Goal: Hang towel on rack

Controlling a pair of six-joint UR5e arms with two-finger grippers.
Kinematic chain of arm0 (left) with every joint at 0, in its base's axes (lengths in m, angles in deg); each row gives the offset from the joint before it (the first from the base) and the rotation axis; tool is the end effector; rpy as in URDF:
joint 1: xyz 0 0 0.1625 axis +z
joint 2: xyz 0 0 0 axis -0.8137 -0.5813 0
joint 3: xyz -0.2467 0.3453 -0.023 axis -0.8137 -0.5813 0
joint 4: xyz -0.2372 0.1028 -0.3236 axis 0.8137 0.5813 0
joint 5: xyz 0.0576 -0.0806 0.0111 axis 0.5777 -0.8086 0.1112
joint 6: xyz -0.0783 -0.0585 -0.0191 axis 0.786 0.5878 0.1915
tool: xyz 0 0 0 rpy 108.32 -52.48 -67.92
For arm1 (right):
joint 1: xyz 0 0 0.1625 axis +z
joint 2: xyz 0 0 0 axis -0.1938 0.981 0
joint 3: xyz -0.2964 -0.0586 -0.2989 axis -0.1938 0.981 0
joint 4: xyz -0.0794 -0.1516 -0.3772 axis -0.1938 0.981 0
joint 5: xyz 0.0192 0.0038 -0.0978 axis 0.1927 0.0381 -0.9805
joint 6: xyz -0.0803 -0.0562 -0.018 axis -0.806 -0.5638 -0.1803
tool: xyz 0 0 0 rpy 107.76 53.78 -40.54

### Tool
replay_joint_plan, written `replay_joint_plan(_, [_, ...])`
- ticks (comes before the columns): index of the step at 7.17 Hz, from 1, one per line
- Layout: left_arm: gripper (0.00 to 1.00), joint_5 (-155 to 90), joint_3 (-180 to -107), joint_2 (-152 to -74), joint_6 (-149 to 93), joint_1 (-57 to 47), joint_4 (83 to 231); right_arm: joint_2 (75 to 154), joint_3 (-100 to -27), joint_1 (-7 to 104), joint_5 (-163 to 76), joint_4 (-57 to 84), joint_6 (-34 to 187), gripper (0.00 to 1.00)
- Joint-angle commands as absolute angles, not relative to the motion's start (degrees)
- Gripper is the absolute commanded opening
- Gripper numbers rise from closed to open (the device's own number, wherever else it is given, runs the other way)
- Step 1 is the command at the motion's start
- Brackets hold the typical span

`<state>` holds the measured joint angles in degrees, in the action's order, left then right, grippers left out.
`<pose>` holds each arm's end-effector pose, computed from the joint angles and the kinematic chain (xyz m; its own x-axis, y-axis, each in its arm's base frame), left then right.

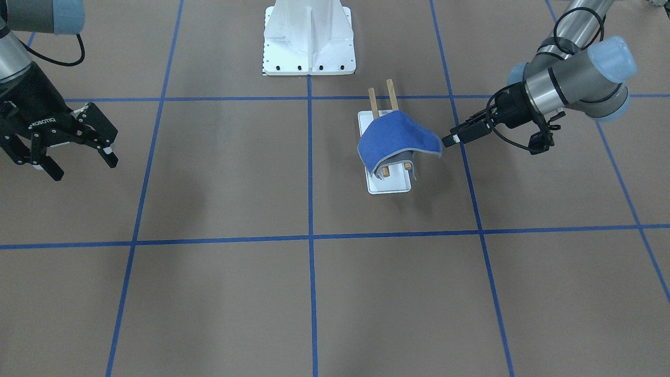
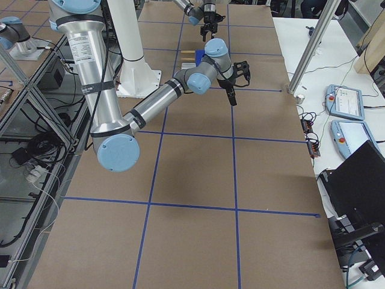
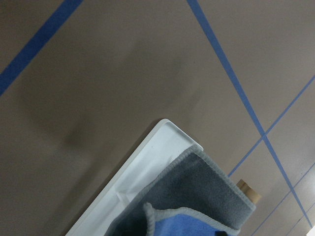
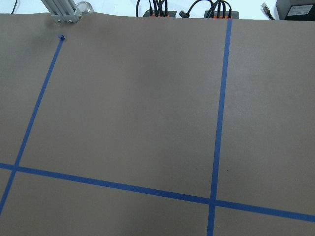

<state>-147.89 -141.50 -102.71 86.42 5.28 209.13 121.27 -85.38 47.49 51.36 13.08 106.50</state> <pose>0.3019 -0.4423 0.4270 0.0002 -0.6597 -0.7515 0.0550 0.7504 -0.6587 -0.2054 -0.5040 0.3080 0.6155 -0.1505 0.7737 -0.1922 0.9233 0.3325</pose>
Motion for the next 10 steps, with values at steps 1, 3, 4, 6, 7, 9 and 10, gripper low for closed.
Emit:
replay_joint_plan(1, [0.99, -147.7, -140.5, -102.3, 86.4, 1.6, 208.9, 121.3, -84.2, 48.3, 52.1, 13.7, 106.5, 1.00])
replay_joint_plan(3, [0.99, -147.6, -140.1, -102.4, 79.5, -5.8, 208.6, 121.3, -79.2, 54.6, 61.1, 14.1, 104.0, 1.00])
replay_joint_plan(4, [0.99, -146.2, -139.8, -99.3, 67.6, -8.4, 208.1, 121.6, -76.6, 57.2, 62.1, 14.2, 102.6, 1.00])
replay_joint_plan(6, [0.99, -143.0, -135.3, -98.9, 52.8, -13.6, 206.9, 125.2, -73.9, 61.4, 62.7, 14.2, 95.2, 1.00])
replay_joint_plan(7, [0.99, -142.9, -133.2, -98.8, 41.7, -16.4, 203.2, 128.1, -73.4, 63.9, 64.8, 14.1, 90.5, 1.00])
replay_joint_plan(9, [0.99, -137.1, -132.7, -98.1, 16.8, -19.6, 193.2, 132.8, -71.1, 68.3, 68.2, 14.2, 77.4, 1.00])
replay_joint_plan(10, [0.99, -134.7, -132.7, -97.5, 4.8, -21.5, 188.0, 133.7, -69.2, 69.4, 68.7, 14.2, 73.8, 1.00])
